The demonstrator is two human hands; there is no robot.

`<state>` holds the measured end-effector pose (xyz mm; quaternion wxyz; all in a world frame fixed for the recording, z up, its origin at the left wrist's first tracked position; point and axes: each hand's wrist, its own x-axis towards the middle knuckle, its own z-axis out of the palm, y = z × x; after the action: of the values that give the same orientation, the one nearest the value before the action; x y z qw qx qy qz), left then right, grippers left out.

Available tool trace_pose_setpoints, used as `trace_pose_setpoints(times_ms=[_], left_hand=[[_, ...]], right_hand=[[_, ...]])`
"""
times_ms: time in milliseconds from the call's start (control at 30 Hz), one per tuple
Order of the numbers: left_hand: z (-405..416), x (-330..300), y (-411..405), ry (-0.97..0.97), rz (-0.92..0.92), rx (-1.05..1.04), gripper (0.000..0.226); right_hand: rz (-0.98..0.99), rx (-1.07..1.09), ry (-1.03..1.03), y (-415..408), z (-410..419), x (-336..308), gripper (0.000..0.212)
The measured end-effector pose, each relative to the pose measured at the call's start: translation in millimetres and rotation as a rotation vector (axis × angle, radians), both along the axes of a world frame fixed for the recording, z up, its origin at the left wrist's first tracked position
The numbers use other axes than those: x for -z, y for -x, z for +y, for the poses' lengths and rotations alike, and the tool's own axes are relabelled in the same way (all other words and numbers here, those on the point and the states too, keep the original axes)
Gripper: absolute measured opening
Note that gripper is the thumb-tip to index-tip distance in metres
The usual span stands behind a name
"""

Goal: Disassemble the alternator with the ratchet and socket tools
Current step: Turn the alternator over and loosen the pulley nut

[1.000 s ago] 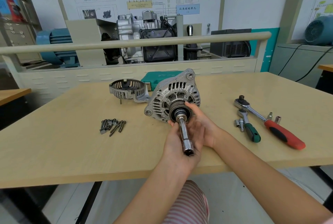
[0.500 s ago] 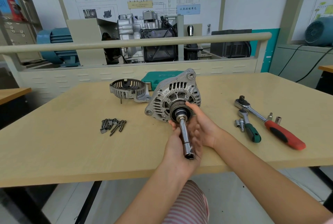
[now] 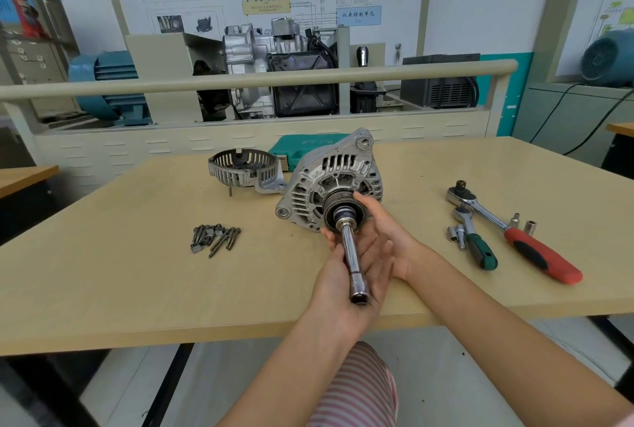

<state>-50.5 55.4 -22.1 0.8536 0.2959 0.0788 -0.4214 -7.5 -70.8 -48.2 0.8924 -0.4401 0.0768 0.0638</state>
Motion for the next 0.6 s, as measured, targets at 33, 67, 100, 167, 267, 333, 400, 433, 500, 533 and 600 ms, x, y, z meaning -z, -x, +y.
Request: trace_pose_setpoints(times_ms=[33,67,100,167,267,333,400,433,500,533,600], left_hand=[[0.5,-0.7,0.5,0.012,0.003,-0.001,0.033],[1.0,-1.0,0.6,0.037,0.024,-0.008,0.034],[0.8,-0.5,0.9,0.055,0.032,-0.019,0.032],[0.7,0.6,1.7,0.071,0.026,-0.05,0.018],[-2.0,2.9,1.3,0.076,0.027,-0.097,0.005],[-0.5,3.2,1.6,0.078,0.029,-0.1,0.01],[2.1,2.4,2.5,0.08,0.034,-0.071,0.022],[2.2,1.0,3.1,0.075,0.039,-0.048,0.027],[-0.1,-1.8,3.8,0.071,0.047,-0.033,0.034],[-2.9,-3.6,3.8,0.071,0.055,-0.044,0.036],[-5.3,-5.9,4.0,0.068,0.065,-0.056,0.037]], right_hand=[[0.001,-0.003,0.009,0.2,-0.3,0.5,0.069],[0.005,-0.002,0.016,0.6,-0.5,0.7,0.069],[0.005,-0.001,0.016,1.0,-0.6,0.8,0.07],[0.003,-0.006,0.006,1.7,0.1,0.3,0.069],[0.007,-0.003,-0.012,1.4,1.3,-0.2,0.063],[0.003,0.002,-0.004,0.3,0.8,0.2,0.064],[0.004,0.007,-0.003,-1.1,-0.3,0.6,0.065],[0.008,0.005,-0.003,-1.9,-0.6,0.7,0.065],[0.015,-0.007,-0.003,-2.5,-0.4,0.5,0.064],[0.016,-0.011,-0.006,-2.1,-0.1,0.1,0.064],[0.015,-0.012,0.002,0.4,0.6,-0.6,0.064]])
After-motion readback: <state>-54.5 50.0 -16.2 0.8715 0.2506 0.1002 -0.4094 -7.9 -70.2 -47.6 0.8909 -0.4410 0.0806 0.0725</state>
